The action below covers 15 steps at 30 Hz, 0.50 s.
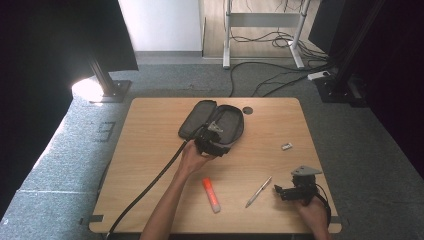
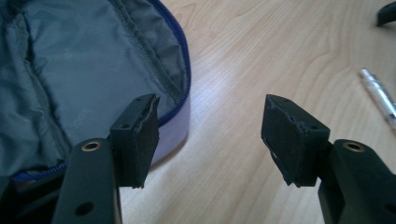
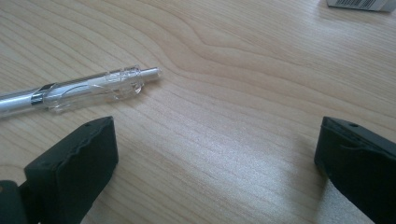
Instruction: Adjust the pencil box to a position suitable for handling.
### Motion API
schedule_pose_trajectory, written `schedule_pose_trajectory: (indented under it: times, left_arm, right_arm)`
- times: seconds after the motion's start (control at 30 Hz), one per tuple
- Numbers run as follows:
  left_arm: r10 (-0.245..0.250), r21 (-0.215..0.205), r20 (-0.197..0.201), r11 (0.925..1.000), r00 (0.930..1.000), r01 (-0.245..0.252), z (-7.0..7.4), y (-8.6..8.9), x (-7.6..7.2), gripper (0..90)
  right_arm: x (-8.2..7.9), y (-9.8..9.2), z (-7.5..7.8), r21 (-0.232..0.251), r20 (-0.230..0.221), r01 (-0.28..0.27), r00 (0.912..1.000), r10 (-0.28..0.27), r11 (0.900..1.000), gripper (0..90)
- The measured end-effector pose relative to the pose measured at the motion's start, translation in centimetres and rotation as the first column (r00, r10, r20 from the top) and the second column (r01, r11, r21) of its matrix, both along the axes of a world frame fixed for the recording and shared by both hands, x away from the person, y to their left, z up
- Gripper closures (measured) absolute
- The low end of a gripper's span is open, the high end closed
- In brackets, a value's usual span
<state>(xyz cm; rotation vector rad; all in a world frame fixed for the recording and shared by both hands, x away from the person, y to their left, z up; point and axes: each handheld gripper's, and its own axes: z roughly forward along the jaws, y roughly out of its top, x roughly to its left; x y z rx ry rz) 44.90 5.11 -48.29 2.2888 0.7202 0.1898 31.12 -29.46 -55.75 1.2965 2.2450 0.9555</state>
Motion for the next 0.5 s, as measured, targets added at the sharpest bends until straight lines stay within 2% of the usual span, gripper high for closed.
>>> schedule_pose_trajectory:
  times: [0.2, 0.33, 0.5]
  left_arm:
    - [0.006, 0.001, -0.008, 1.0000, 0.9999, -0.006, -0.1, -0.8, 1.1, 41.4]
    - [0.002, -0.026, -0.008, 0.9997, 1.0000, -0.002, -0.2, -1.2, 1.5, 48.2]
    - [-0.009, -0.021, -0.009, 0.9997, 0.9999, 0.009, -0.4, -1.7, 2.0, 55.2]
  right_arm:
    - [0.0, 0.0, 0.0, 0.000, 0.000, 0.000, 1.0000, 0.000, 1.000, 0.0]
    - [0.0, 0.0, 0.0, 0.000, 0.000, 0.000, 1.0000, 0.000, 1.000, 0.0]
    - [0.0, 0.0, 0.0, 0.000, 0.000, 0.000, 1.0000, 0.000, 1.000, 0.0]
